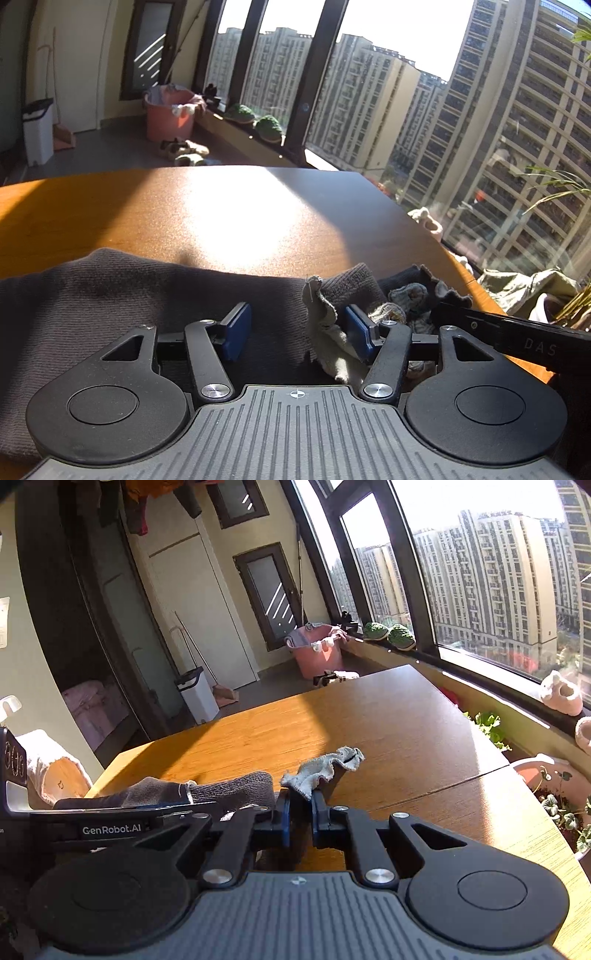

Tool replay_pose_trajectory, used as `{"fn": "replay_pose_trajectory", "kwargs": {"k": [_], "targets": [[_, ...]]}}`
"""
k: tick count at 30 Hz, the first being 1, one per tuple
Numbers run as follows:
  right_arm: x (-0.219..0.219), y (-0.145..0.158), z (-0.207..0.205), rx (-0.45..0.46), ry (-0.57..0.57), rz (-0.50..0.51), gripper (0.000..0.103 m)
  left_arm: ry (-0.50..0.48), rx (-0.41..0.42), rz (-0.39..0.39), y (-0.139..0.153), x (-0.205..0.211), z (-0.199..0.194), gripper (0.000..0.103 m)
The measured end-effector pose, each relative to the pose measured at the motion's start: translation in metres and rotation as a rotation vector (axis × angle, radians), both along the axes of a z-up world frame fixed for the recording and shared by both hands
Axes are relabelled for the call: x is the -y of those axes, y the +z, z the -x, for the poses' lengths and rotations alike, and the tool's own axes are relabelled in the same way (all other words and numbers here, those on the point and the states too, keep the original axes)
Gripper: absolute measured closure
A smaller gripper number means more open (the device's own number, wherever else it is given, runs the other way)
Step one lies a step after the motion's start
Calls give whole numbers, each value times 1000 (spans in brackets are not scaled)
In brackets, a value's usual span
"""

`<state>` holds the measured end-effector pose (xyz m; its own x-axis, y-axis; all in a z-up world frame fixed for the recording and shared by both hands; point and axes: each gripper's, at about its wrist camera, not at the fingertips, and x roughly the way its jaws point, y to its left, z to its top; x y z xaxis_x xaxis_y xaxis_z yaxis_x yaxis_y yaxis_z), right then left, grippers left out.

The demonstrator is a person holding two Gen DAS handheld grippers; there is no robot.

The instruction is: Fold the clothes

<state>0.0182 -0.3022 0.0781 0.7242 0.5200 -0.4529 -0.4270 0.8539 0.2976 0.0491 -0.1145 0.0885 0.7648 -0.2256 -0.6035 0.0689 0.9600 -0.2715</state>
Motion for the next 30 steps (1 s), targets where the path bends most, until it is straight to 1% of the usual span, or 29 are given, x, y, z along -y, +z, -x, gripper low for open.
{"fn": "replay_pose_trajectory", "kwargs": {"k": [2,3,5,7,8,9,11,12,13,14,15,16,17,18,19,21,24,25,28,30], "targets": [[-20,12,12,52,98,27,93,4,-8,36,0,-8,-2,41],[-32,13,17,53,145,53,93,22,-14,53,2,-13,-2,42],[-52,6,22,41,199,113,94,71,-16,86,8,-25,-1,41],[-65,-3,24,38,215,165,94,111,12,107,17,-37,4,41],[-67,-4,25,46,215,175,94,125,36,107,25,-43,8,39],[-70,-5,26,51,216,183,94,127,52,102,31,-45,10,35],[-71,-3,27,52,216,194,94,92,72,87,41,-42,11,28],[-71,-1,27,52,218,199,94,73,72,74,43,-38,10,28],[-70,0,28,55,221,203,94,58,65,56,42,-32,8,28],[-68,2,29,57,224,204,90,47,50,20,38,-24,4,34],[-64,5,30,55,232,201,86,37,28,-26,31,-16,0,49],[-59,7,32,50,240,185,73,27,6,-74,22,-9,-4,55],[-50,11,35,46,245,152,60,24,-11,-99,14,-5,-8,56],[-41,14,37,41,238,115,55,25,-16,-107,8,-4,-8,55],[-32,16,37,31,218,84,52,28,-1,-107,4,-5,-6,54],[-16,15,30,-9,149,16,52,27,6,-105,3,-7,-6,54],[-3,2,13,-99,13,-53,52,23,2,-102,4,-8,-6,53],[-1,-3,5,-138,-14,-76,52,21,2,-97,4,-9,-5,53],[1,-21,-9,-245,-15,-204,52,19,1,-80,2,-13,-1,53],[-5,-31,-16,-288,11,-253,52,18,0,-74,2,-15,-2,52]]}}
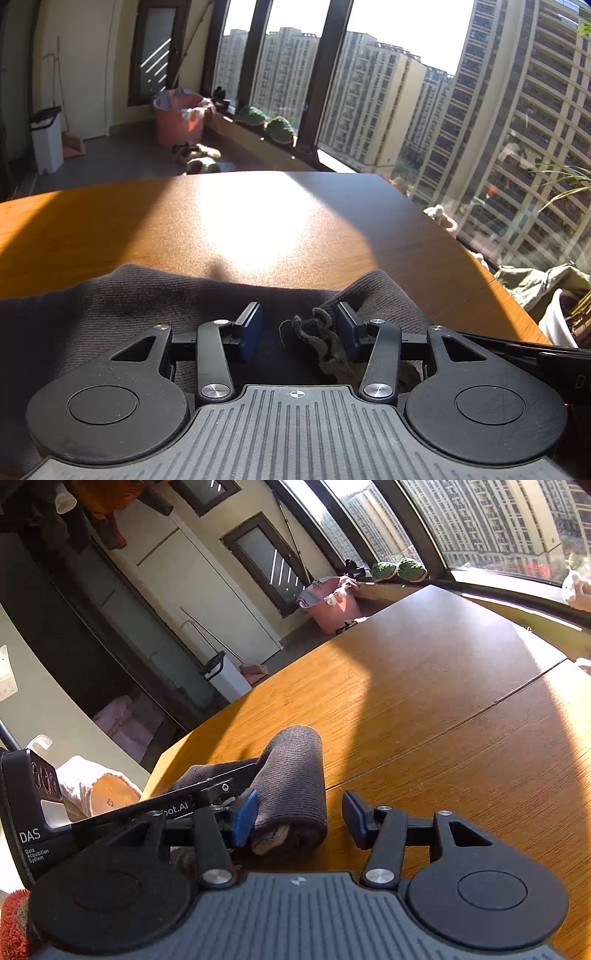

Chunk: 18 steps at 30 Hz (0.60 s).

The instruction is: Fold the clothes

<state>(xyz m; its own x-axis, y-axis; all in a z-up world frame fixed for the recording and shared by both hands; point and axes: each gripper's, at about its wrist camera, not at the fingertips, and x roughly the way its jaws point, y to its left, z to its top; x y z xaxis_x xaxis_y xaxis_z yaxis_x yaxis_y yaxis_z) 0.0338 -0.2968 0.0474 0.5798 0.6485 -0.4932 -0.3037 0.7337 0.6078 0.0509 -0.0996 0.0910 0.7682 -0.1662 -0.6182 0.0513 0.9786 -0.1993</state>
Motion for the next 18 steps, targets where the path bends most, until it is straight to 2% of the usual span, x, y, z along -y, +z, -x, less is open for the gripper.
{"fn": "replay_pose_trajectory", "kwargs": {"k": [1,5,7,9,10,13,18], "targets": [[-2,-2,1,11,8,-20,52,1,0,2,0,-1,0,52],[-2,-2,-1,-5,11,-45,68,17,-6,42,0,-6,0,54],[9,4,-6,-12,25,-65,70,17,-16,74,3,-10,1,53],[20,15,-6,18,8,-26,70,13,-25,115,6,-14,3,47],[21,22,-5,57,-7,35,70,11,-28,137,8,-17,4,45],[8,38,0,197,-51,321,69,6,-28,149,12,-16,3,43],[-41,28,19,462,23,706,68,-18,-67,109,3,-4,-5,43]]}}
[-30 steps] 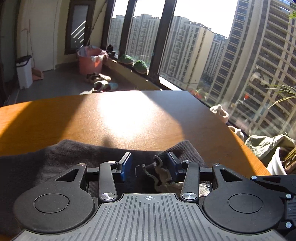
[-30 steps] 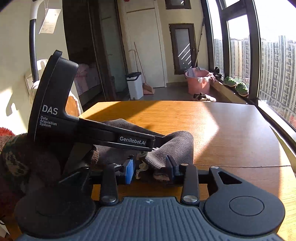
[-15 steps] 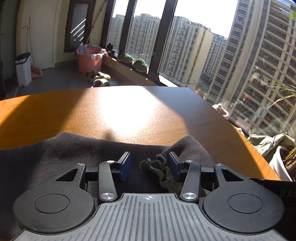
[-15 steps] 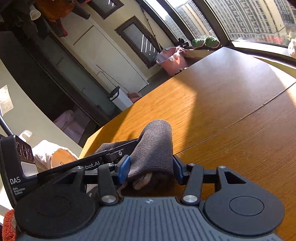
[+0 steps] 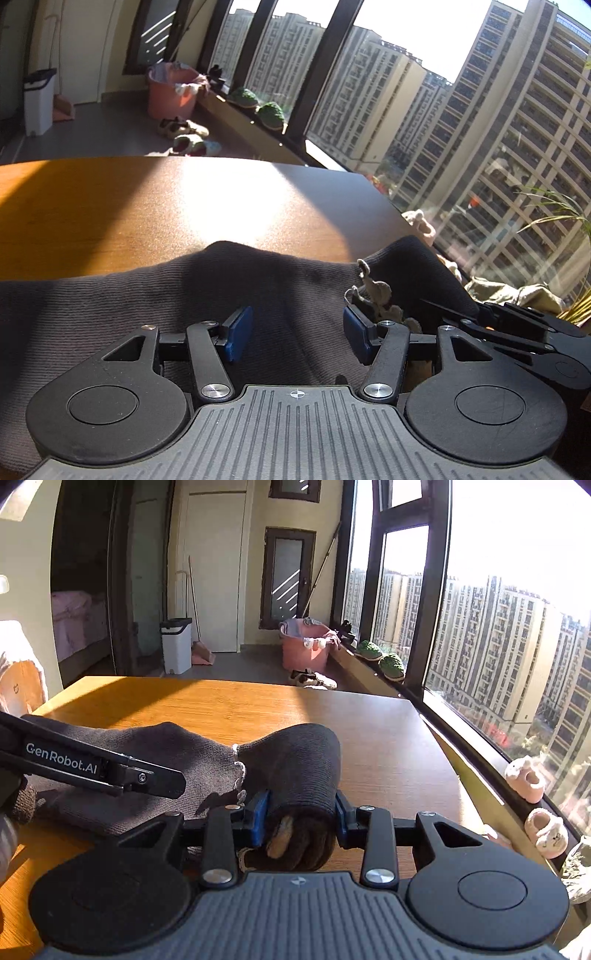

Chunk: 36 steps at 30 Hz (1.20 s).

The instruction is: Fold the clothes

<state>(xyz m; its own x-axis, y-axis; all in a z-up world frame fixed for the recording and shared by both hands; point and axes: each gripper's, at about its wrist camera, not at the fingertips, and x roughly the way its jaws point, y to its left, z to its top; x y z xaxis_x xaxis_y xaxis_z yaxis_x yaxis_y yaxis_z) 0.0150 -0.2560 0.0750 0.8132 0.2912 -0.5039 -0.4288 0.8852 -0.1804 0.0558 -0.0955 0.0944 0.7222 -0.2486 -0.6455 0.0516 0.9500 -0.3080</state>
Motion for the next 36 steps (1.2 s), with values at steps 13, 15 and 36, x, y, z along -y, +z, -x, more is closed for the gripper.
{"fn": "replay_pose_trajectory", "kwargs": {"k": [13,15,36], "targets": [[-36,-1,21,140,126,235,67,-104,2,148,21,32,-37,56],[-20,9,12,57,116,103,62,-104,-10,164,18,35,-44,56],[-46,-4,22,153,137,225,67,-80,-41,244,15,20,-43,58]]}}
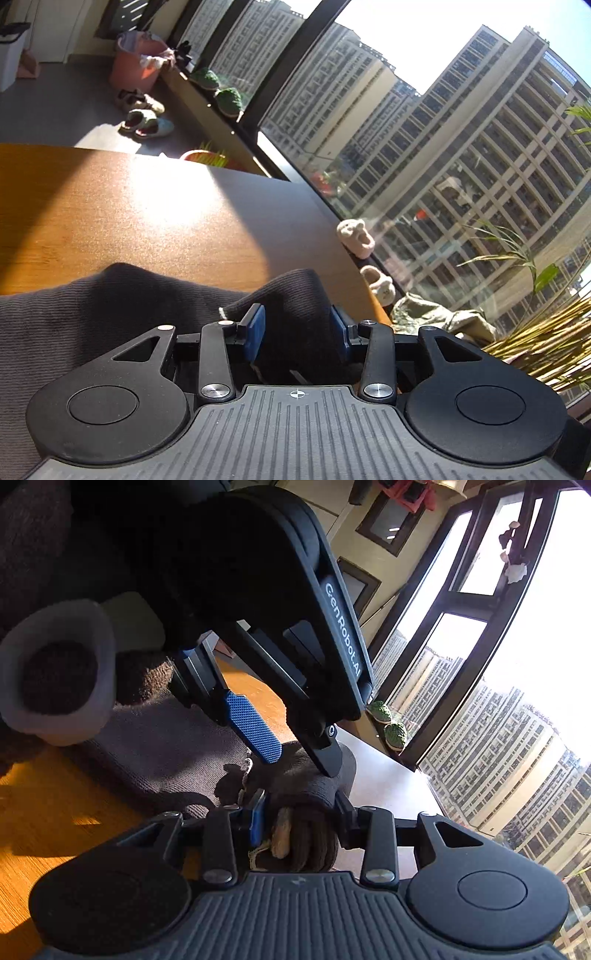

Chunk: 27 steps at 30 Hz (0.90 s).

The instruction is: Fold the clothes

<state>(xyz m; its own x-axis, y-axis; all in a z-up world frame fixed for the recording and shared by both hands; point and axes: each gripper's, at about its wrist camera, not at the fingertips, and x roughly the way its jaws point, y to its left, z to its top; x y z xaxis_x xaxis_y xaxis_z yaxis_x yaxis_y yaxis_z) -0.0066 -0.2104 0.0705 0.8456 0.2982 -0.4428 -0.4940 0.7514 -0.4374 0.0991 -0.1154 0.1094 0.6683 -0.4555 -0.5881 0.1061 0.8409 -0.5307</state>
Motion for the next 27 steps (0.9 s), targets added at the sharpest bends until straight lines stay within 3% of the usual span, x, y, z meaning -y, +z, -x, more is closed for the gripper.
{"fn": "replay_pose_trajectory", "kwargs": {"k": [3,5,7,9,10,11,15,19,24,27], "targets": [[23,10,-8,-107,-17,-160,64,9,-30,46,-13,1,-8,54],[38,17,-14,-190,-31,-298,50,14,-38,62,-19,-1,-10,54],[50,22,-21,-250,-61,-430,48,18,-33,48,-21,-2,-8,54],[48,21,-28,-257,-74,-442,49,22,-31,46,-21,-3,-7,54],[43,18,-28,-260,-61,-425,59,23,-28,40,-20,-4,-7,54],[37,17,-26,-245,-47,-389,61,24,-25,31,-19,-4,-6,53],[-3,7,1,-77,33,-114,65,61,7,12,-9,-15,4,52],[-31,-5,18,23,75,76,65,92,41,-39,0,-24,9,54],[-41,-8,21,36,101,122,64,71,19,17,-7,-29,6,61],[-46,-10,22,48,115,152,65,56,-23,108,-13,-32,1,62]]}}
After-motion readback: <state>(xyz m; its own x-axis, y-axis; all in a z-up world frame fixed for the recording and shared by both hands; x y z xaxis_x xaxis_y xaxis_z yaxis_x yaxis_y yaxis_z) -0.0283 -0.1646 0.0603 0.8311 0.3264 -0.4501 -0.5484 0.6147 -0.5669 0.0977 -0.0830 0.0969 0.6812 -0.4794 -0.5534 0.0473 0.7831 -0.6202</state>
